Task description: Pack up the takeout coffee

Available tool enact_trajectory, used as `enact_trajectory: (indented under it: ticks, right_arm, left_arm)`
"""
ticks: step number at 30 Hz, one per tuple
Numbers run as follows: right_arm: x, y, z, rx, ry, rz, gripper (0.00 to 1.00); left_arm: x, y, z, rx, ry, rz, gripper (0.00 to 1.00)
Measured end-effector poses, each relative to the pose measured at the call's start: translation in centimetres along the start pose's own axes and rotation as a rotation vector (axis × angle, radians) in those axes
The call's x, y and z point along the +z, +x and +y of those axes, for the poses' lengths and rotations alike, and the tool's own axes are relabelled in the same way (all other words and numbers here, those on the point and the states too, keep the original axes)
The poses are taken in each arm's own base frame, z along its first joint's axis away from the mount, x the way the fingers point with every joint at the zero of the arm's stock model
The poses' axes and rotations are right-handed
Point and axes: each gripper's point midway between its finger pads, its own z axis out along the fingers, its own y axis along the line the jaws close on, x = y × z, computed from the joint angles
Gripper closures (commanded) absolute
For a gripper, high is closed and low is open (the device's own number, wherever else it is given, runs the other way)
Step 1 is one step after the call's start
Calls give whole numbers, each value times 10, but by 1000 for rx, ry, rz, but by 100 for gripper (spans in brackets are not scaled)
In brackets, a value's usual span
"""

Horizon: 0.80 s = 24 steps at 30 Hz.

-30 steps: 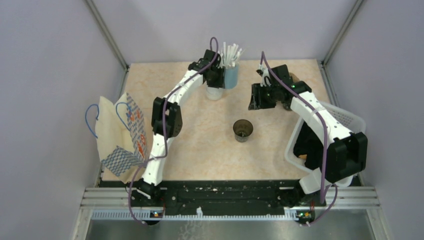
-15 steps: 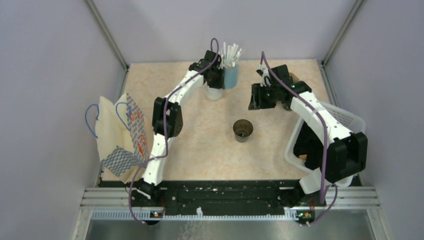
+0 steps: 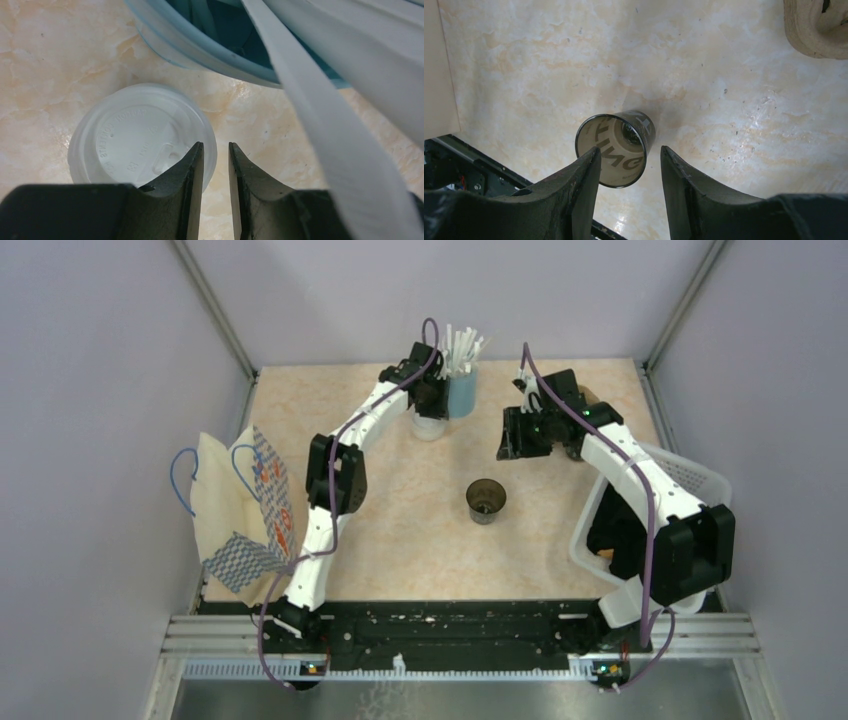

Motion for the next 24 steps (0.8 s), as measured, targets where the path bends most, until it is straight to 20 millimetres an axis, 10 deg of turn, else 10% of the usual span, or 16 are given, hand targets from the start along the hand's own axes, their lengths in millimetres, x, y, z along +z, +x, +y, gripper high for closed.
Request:
enact_trajectory:
  ticks: [24]
  right_arm:
    - [0, 0, 0, 0, 0, 0, 52]
  left_arm:
    - [7, 3, 4, 10, -25, 0, 78]
